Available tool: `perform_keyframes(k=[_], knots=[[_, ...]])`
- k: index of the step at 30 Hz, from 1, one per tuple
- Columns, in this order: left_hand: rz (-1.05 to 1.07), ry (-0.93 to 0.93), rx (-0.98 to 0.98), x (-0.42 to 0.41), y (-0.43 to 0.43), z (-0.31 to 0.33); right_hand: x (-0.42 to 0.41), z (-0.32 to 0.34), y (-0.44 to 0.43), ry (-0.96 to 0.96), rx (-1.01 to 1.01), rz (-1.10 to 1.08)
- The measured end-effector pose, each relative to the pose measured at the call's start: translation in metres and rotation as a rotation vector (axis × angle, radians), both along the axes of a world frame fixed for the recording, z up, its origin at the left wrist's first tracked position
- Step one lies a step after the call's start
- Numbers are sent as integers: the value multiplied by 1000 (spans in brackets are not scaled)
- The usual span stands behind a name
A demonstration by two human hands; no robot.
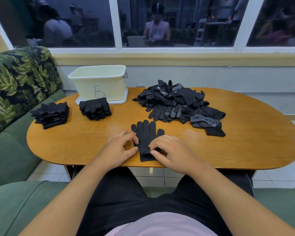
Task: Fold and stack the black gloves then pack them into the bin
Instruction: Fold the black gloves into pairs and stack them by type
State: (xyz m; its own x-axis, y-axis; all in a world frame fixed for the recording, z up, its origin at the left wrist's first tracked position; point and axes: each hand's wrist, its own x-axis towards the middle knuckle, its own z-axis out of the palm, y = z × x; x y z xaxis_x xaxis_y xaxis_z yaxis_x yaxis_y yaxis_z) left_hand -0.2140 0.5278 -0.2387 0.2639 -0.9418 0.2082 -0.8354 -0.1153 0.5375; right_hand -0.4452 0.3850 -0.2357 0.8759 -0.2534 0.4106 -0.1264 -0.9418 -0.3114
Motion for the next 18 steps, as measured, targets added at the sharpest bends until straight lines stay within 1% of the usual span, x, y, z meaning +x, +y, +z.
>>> perform_keyframes(k=[2,5,9,11,12,14,16,18], knots=[[-7,-6,3,-1,0,0,1,0,-1,42,15,23],[-5,-24,-1,-2,1,-1,1,0,-3,56,57,36],[16,13,-134,-6,4,-1,1,-1,-5,53,87,35],[-52,-35,-145,-13,1,5,2,-2,-6,53,93,31],[-107,-59,-105,-19,-3,9,2,-3,-6,49,96,27],[-176,-63,40,-30,-12,13,2,-3,-7,30,119,20],[-124,-108,155,-31,-22,10,3,-3,-8,15,167,7],[-4,-155,217,-25,-32,11,4,-4,-10,13,214,-7]])
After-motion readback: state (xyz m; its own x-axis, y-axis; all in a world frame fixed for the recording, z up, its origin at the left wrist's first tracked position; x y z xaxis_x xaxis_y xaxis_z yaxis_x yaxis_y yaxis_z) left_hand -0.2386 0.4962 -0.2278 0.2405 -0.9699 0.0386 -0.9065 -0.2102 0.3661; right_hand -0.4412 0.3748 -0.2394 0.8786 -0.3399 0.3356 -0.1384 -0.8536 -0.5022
